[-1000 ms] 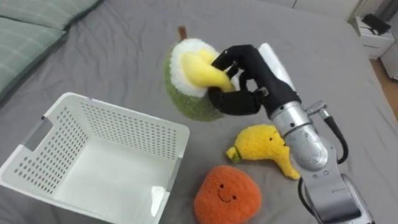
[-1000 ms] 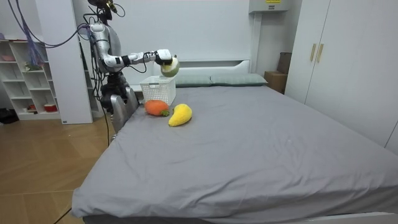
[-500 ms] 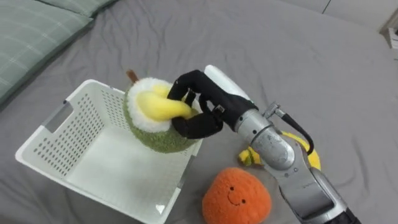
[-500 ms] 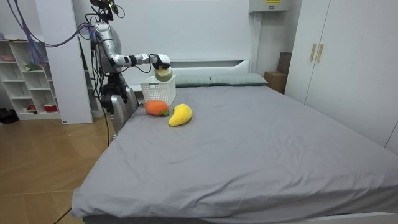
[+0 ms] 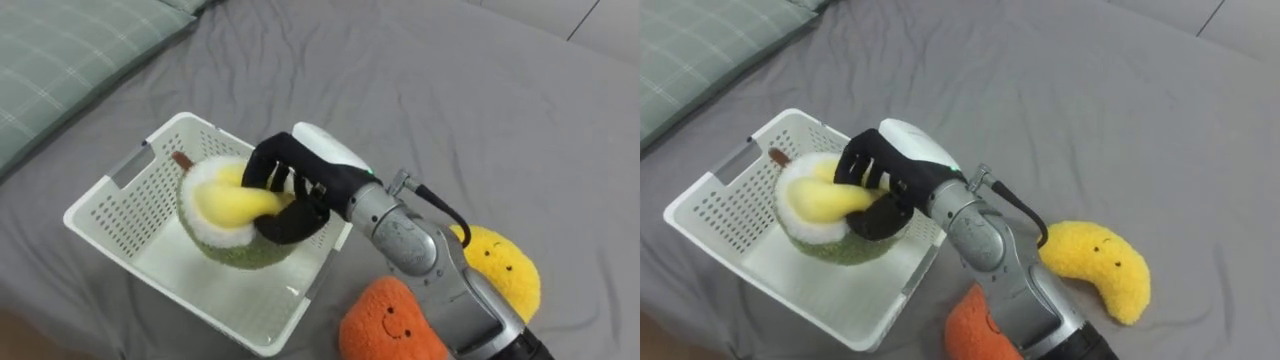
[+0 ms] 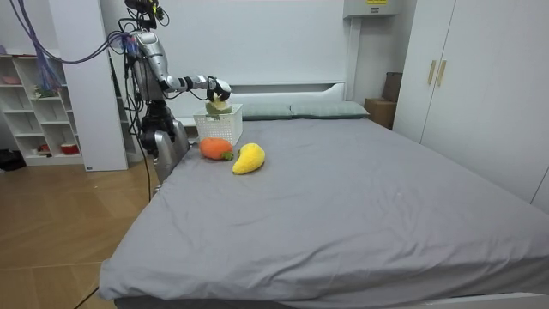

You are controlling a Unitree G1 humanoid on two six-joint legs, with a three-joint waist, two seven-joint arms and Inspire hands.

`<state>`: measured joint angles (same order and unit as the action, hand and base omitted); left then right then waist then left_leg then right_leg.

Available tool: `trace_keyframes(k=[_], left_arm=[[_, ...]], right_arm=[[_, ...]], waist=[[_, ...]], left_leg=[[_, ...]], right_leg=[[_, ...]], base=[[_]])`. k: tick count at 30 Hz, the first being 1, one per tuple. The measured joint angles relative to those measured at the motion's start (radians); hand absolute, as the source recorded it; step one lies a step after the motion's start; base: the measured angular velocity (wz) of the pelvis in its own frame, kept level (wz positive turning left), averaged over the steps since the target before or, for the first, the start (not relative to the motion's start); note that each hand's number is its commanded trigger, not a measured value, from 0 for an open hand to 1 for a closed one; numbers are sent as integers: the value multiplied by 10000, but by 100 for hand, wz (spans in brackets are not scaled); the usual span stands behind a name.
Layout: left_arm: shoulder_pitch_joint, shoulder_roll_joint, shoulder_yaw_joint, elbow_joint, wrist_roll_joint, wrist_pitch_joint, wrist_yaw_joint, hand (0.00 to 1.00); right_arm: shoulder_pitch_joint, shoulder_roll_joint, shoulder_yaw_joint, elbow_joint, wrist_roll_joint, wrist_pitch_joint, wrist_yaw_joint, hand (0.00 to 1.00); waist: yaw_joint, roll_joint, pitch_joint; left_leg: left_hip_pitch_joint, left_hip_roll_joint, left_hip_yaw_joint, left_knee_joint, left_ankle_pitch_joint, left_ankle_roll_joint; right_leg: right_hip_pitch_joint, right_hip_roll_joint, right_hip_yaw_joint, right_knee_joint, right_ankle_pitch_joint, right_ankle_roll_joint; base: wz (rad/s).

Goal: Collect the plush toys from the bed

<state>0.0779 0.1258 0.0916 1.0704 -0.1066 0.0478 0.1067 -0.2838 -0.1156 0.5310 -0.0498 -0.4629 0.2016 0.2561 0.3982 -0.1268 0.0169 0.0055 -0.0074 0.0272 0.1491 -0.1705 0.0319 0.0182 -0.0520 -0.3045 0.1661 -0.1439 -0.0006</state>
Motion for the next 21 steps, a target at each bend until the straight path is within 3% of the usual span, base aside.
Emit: trace_keyframes(k=[10,21], left_arm=[[-13,42,-3,99,0,49,-6,0],[-73,36,6,102,-10,122,-6,0]], right_arm=[[0,2,165,42,-161,96,187,0],[0,-113,123,80,-171,85,183,0]], waist=[[-24,-101,22],[-181,-77,50]], left_leg=[[-48,-19,-22,-3,4,7],[-12,-32,-39,16,10,17]], right_leg=[[2,9,-57,0,-1,1],[7,1,-52,0,-2,3]], base=[[0],[0]])
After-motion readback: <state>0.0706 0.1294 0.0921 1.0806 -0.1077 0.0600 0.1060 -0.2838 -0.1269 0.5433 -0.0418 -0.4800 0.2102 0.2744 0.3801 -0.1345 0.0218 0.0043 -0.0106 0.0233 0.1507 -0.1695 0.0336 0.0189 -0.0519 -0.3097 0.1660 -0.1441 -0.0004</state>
